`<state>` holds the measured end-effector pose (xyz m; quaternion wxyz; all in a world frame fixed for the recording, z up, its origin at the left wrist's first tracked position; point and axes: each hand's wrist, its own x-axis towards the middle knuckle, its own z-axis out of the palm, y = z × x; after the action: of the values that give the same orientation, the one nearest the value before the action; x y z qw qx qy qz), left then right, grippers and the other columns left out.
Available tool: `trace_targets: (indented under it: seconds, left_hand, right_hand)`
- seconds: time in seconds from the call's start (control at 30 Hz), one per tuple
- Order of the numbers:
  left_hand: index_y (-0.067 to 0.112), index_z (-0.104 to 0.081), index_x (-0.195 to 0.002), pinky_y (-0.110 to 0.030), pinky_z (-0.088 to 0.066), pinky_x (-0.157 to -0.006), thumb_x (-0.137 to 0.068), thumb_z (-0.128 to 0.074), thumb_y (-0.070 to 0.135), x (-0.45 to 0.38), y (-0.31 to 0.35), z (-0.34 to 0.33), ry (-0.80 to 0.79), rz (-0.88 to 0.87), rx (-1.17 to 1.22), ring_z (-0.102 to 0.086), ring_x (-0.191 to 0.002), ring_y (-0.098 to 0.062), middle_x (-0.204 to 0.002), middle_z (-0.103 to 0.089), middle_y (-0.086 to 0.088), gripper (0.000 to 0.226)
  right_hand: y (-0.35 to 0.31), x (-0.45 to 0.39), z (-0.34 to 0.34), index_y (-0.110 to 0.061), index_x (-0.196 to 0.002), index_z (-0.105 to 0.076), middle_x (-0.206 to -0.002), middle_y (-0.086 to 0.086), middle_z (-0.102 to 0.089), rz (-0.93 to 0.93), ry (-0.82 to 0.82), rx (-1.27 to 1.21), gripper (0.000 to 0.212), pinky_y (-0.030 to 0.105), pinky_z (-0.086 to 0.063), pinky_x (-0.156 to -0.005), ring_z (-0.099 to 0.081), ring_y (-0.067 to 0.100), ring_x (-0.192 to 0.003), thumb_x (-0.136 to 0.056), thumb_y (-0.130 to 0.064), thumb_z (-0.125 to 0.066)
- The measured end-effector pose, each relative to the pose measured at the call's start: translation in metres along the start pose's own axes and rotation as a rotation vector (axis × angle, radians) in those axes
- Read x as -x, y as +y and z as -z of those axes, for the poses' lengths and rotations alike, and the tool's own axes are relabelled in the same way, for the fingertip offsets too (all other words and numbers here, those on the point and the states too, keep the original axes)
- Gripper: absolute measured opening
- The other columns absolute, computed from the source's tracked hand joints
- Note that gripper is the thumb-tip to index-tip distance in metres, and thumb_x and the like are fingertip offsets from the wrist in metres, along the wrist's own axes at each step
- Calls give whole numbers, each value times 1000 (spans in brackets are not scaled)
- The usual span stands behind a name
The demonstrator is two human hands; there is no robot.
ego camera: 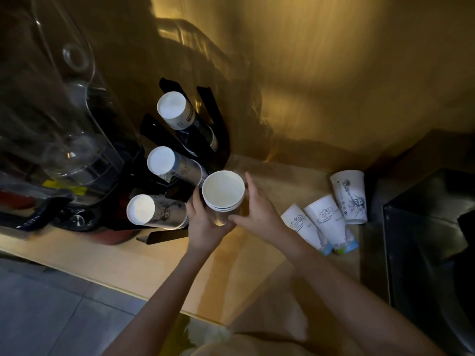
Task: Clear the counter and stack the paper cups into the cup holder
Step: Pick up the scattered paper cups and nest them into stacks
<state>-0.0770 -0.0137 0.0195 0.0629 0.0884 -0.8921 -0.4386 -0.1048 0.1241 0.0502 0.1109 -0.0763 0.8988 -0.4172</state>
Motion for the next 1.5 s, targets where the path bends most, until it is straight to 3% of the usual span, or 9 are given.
trace_targets:
  seconds: [0.27,0.5,0.63,0.73,0.87,1.0,1.1,1.27,1.5]
  left_hand:
    - [12,-47,-116,-39,-43,-89,-71,-64,31,30,54,8,182,-544,-304,-42,-114,-26,-122,-54,-19,51]
    - [13,-48,-118,-40,-43,-91,-77,-53,40,21,80,-52,-79,-764,-526,-38,-118,-25,-126,-57,-12,49]
    - [11,-41,-128,-44,-43,-96,-80,-43,52,23,78,-88,-238,-612,-579,-45,-126,-32,-139,-47,-12,63]
    - [8,-27,-136,-46,-32,-106,-72,-59,60,23,78,-107,-408,-60,-367,-31,-132,-32,-146,-31,-14,89]
    - [-5,-40,-125,-45,-47,-97,-36,-72,75,9,67,-122,-424,621,49,-51,-116,-34,-130,-49,-20,124]
    - [6,-52,-107,-38,-43,-79,-64,-72,53,12,70,-130,-508,825,296,-52,-90,-27,-102,-54,-10,66]
    - [13,-54,-84,-35,-38,-77,-67,-70,51,12,68,-133,-587,884,352,-51,-73,-19,-85,-56,-6,45]
    - [8,-57,-107,-32,-43,-71,-60,-78,46,12,65,-135,-498,876,383,-57,-93,-24,-107,-62,-9,63]
    - [6,-52,-113,-31,-46,-77,-53,-85,37,26,74,-114,-322,236,97,-57,-95,-19,-104,-60,0,75]
  right_hand:
    - [19,22,49,-12,-132,-40,-127,10,-56,-18,114,82,55,33,-41,-95,-51,24,-119,-82,-19,-63]
    - [47,52,105,-15,-131,-40,-132,7,-52,-96,192,379,48,38,-38,-97,-44,25,-124,-87,-24,-56]
    - [83,67,120,-10,-131,-39,-132,12,-49,-228,180,527,49,41,-36,-100,-40,29,-124,-87,-26,-53]
    - [112,74,119,-6,-138,-27,-139,15,-41,-363,90,548,62,40,-30,-105,-34,32,-129,-87,-30,-54]
    - [138,81,106,-1,-130,-35,-133,22,-43,-464,110,386,54,42,-31,-103,-36,37,-125,-87,-28,-54]
    - [151,81,91,0,-127,-37,-129,24,-46,-533,164,232,53,45,-37,-100,-40,38,-121,-85,-24,-58]
    - [156,79,83,-2,-137,-28,-134,23,-43,-570,175,193,66,45,-36,-103,-37,37,-125,-83,-21,-60]
    - [161,82,72,-7,-142,-19,-140,21,-39,-599,187,189,72,42,-34,-104,-36,36,-129,-83,-21,-59]
    - [157,82,73,-8,-135,-26,-135,19,-42,-660,112,221,70,42,-41,-96,-43,35,-123,-78,-25,-63]
